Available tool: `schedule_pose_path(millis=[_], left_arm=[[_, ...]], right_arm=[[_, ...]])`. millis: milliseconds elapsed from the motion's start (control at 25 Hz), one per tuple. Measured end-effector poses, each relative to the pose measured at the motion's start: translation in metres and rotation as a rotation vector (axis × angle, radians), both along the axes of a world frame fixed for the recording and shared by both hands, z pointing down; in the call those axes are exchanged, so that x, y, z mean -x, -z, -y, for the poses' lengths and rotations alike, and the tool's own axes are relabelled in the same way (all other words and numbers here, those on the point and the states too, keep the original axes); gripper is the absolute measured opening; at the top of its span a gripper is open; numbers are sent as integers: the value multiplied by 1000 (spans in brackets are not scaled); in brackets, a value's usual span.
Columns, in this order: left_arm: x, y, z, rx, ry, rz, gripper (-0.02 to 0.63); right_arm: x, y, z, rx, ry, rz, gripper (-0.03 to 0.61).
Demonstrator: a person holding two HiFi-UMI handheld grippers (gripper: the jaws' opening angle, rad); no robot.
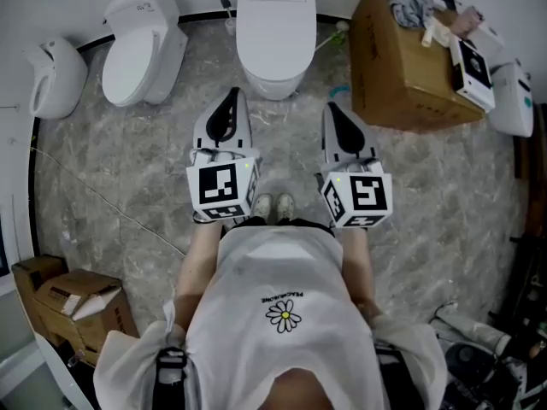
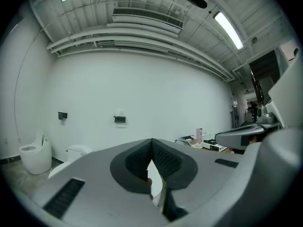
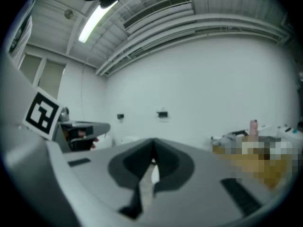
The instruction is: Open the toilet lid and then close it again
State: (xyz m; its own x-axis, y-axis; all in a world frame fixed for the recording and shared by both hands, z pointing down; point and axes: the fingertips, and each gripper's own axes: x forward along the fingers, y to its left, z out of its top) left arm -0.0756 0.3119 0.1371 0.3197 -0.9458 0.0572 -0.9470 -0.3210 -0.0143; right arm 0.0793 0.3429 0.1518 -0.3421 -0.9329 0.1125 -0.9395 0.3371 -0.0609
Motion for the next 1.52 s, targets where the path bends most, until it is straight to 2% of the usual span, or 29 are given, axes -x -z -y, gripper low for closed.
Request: schedule_pose_path(millis=[120, 360, 520, 760, 880, 1080, 1280, 1520], left_arm=[[-8, -6, 0, 15, 12, -1, 20], [-21, -16, -12, 24, 57, -4, 20], [-12, -22, -12, 20, 96, 16, 20], [0, -16, 6, -3, 136, -13, 20], [3, -21, 21, -11, 136, -22, 20], [7, -34, 55, 9, 142, -17, 20], [20, -38, 100, 21, 144, -31, 20], [34, -46, 168, 41, 122, -37, 20]], right_arm=[[-7, 4, -3, -25, 21, 41, 28], [-22, -13, -6, -7, 53, 18, 28], [-23, -21, -5, 0, 75, 49, 28], [-33, -18, 12, -10, 54, 48, 28], [-36, -20, 20, -12, 45, 16, 28], [-50, -26, 52, -13, 26, -120, 28], [-54, -26, 97, 2, -15, -124, 28], [-34, -39, 161, 44, -36, -133, 28]])
